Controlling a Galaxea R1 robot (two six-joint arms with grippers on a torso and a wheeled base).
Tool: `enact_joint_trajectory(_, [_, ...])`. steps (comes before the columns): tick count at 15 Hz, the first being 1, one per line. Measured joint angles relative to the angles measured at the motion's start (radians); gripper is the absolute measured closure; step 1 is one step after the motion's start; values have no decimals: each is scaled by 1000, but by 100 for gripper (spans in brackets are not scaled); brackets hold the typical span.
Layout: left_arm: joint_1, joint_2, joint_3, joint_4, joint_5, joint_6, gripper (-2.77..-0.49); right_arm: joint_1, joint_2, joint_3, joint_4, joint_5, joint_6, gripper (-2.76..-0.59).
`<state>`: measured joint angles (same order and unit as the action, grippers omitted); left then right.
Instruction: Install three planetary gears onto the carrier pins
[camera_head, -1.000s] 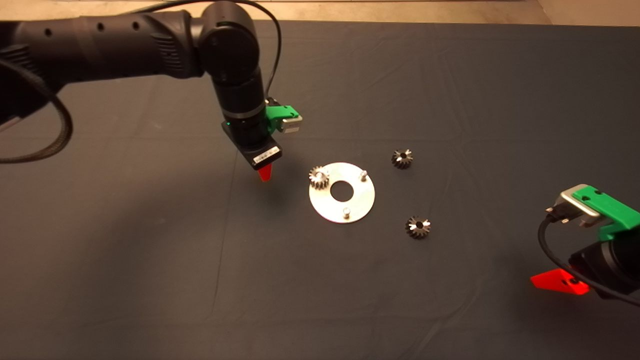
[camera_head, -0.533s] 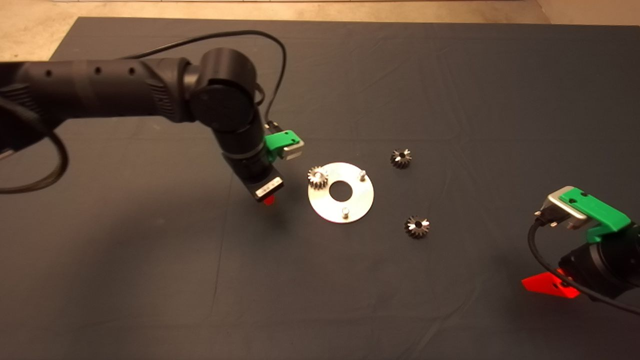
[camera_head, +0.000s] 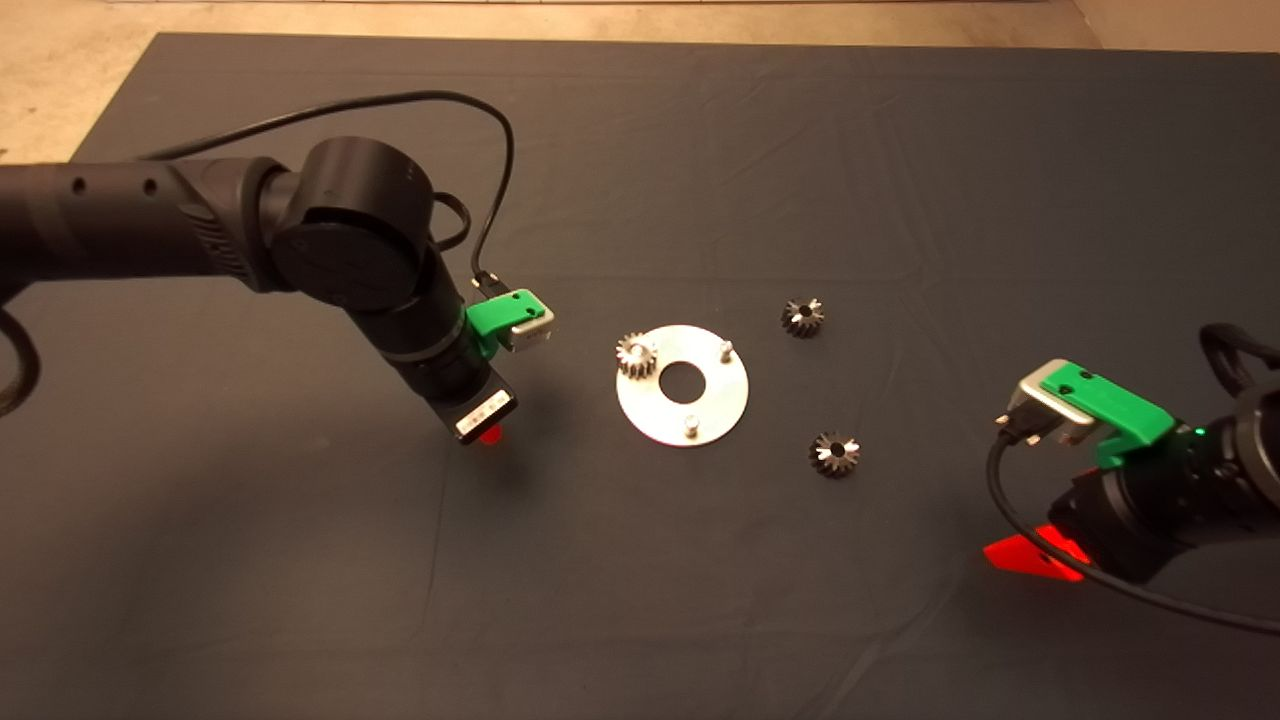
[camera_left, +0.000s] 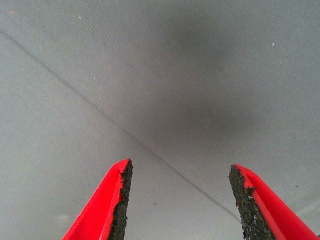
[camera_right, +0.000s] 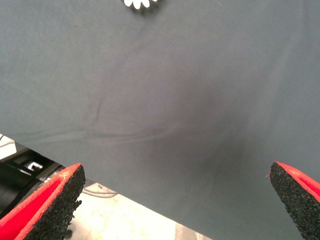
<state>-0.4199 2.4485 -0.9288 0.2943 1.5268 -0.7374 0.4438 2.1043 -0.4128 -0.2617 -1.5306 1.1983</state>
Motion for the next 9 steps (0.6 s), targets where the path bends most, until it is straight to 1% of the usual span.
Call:
enact_joint_trajectory(3, [1, 0, 9, 2, -3, -3, -131, 0, 98, -62, -3, -2, 0, -275])
enact_joint_trajectory(4, [1, 0, 9, 2, -3, -3, -131, 0, 136, -85, -5, -1, 0, -275])
enact_joint_trajectory(5, [1, -5, 9, 2, -3, -3, -131, 0, 164, -107, -9, 3, 0, -275])
enact_joint_trajectory(7, [1, -12, 9, 2, 0, -4, -131, -1, 198, -142, -16, 2, -3, -275])
enact_joint_trajectory(9, [1, -10, 9, 2, -3, -4, -131, -12, 232, -169, -30, 0, -15, -275])
